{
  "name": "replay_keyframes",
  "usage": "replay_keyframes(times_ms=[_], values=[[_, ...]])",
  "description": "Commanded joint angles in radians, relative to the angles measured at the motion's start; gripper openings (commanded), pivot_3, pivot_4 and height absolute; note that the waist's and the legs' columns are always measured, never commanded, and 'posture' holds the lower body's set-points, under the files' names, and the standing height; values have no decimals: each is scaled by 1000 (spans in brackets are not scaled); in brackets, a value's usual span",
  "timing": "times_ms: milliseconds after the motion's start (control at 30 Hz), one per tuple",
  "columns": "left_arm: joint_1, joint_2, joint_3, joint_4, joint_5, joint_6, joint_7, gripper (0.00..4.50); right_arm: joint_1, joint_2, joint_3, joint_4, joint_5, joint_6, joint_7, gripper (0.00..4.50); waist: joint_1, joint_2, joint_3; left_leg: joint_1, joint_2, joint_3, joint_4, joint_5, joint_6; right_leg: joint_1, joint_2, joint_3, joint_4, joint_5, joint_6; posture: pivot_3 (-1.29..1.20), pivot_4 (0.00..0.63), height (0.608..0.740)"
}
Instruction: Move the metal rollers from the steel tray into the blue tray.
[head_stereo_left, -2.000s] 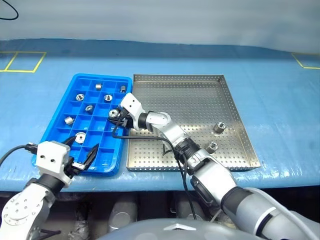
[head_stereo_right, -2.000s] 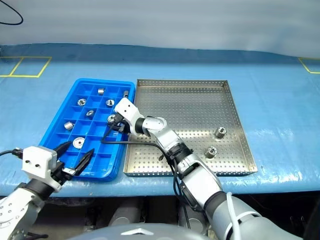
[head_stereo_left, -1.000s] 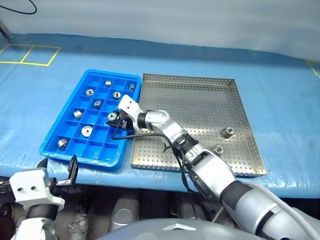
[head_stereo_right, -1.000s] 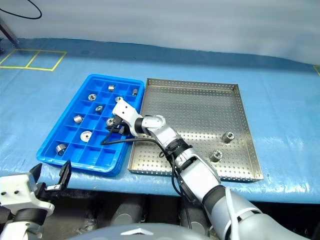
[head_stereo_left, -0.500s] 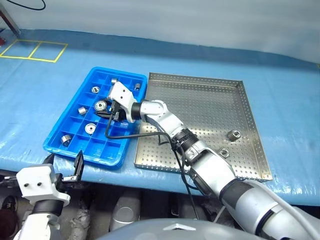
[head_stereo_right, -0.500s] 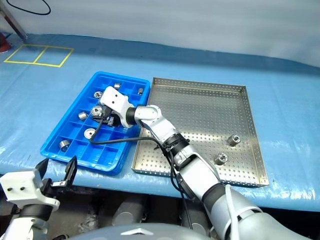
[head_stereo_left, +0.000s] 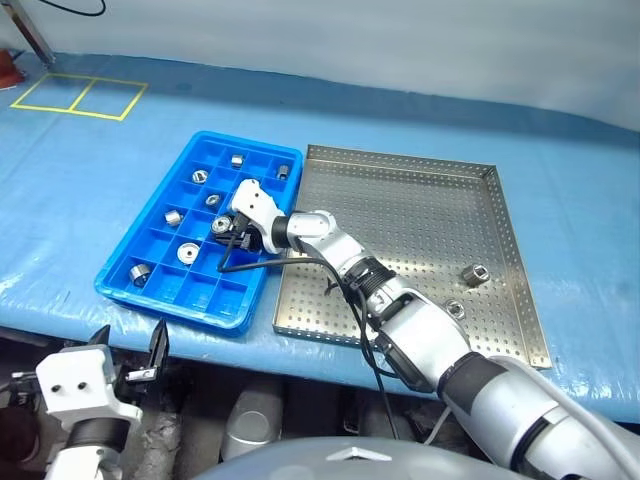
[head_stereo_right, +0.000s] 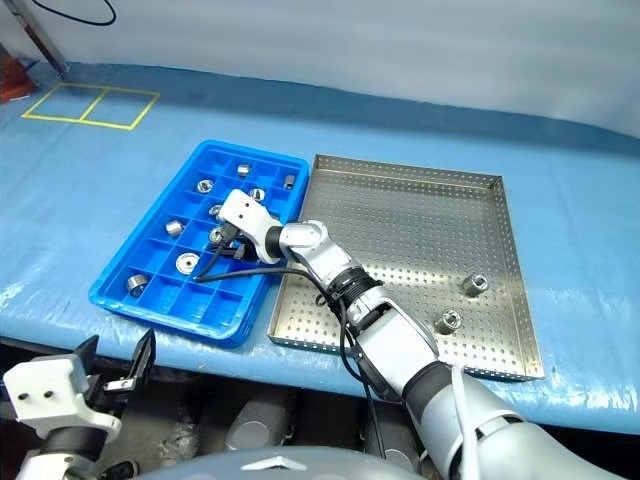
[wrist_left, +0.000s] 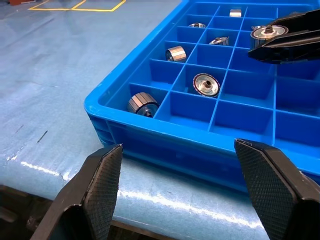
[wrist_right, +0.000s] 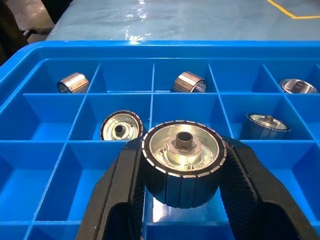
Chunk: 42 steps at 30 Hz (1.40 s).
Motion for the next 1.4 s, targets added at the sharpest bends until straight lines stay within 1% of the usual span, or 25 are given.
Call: replay_keyframes(times_ms=[33,100,233,367,467,500,600,667,767,833,900,967,1033,1133,1167,1300,1400], values=[[12,-5,-9,-48,12,-29,9,3918,-110,275,-15,8,6,-12,10,1716,6,0,0,0,0,0,0,0,0,0,0,0,0,0,0,560,150,740],[9,-2,-12,-48,13,-27,8,3918,-117,271,-20,22,-1,-15,-16,2466,12,0,0,0,0,0,0,0,0,0,0,0,0,0,0,556,150,740],[-17,15,-27,-41,14,-12,2,3918,-112,258,-29,-6,11,-39,-19,3654,19,1,1,0,-3,0,0,0,0,0,0,-1,0,0,0,523,150,740],[-86,49,-60,-22,18,16,-4,3918,-96,233,-48,-80,31,-40,-41,3654,21,2,3,-1,-4,-2,0,0,0,0,0,-2,0,0,0,484,150,740],[-174,89,-94,-8,21,50,-8,3918,-35,179,-56,-244,61,-9,-45,3654,18,3,5,-2,-5,-3,0,0,0,-1,0,-3,0,0,-1,433,150,740],[-217,106,-109,0,22,66,-10,3918,1,146,-55,-334,72,21,-54,3654,17,3,6,-2,-5,-3,0,0,0,0,0,-3,0,0,-1,417,150,740],[-404,160,-163,52,16,124,-25,3918,179,1,-68,-715,109,190,-118,3654,18,4,5,-3,-7,-8,0,1,-1,0,-1,-5,0,3,3,324,150,740],[-490,183,-181,84,4,148,-40,3918,268,-68,-78,-883,100,283,-156,3654,13,2,3,-3,-9,-13,0,0,-2,3,-3,-9,0,3,3,263,150,740],[-631,232,-220,151,-13,186,-93,3918,417,-205,-137,-1138,55,434,-223,3654,-15,2,3,-3,-11,-13,3,2,-7,4,-5,-8,0,3,4,125,150,740],[-686,256,-226,186,-27,197,-120,3918,464,-265,-163,-1232,37,502,-260,3654,-50,3,3,-4,-13,-12,4,3,-7,4,-7,-7,0,4,4,57,150,740],[-782,281,-239,251,-37,204,-158,3918,527,-368,-215,-1328,-30,569,-308,3654,-93,3,3,-4,-13,-10,4,3,-7,3,-6,-4,0,4,4,-36,150,740],[-868,298,-258,313,-40,204,-190,3918,580,-451,-261,-1397,-84,626,-346,3654,-136,3,3,-3,-13,-11,4,3,-7,3,-5,-5,1,4,4,-95,150,740],[-933,305,-279,364,-37,200,-211,3918,622,-503,-298,-1438,-107,674,-368,3654,-174,3,3,-2,-11,-11,3,2,-6,4,-4,-5,2,4,4,-158,150,740],[-1016,308,-317,434,-25,191,-236,3918,677,-537,-356,-1466,-113,737,-395,3654,-226,4,3,-1,-9,-8,2,2,-4,3,-3,-3,3,4,3,-200,150,740],[-1034,305,-333,451,-21,187,-242,3918,692,-535,-367,-1465,-110,746,-403,3654,-242,4,3,-1,-9,-7,2,1,-4,3,-3,-2,3,4,3,-209,150,740],[-1066,297,-381,490,-2,175,-252,3918,732,-468,-405,-1432,-55,768,-421,3654,-287,4,3,0,-8,-2,2,0,-1,2,-2,4,3,5,5,-225,150,740],[-1054,292,-399,487,3,177,-255,3918,751,-436,-402,-1367,-56,749,-441,3654,-304,3,3,1,-7,0,3,-1,1,2,-2,7,3,7,8,-212,150,740]])
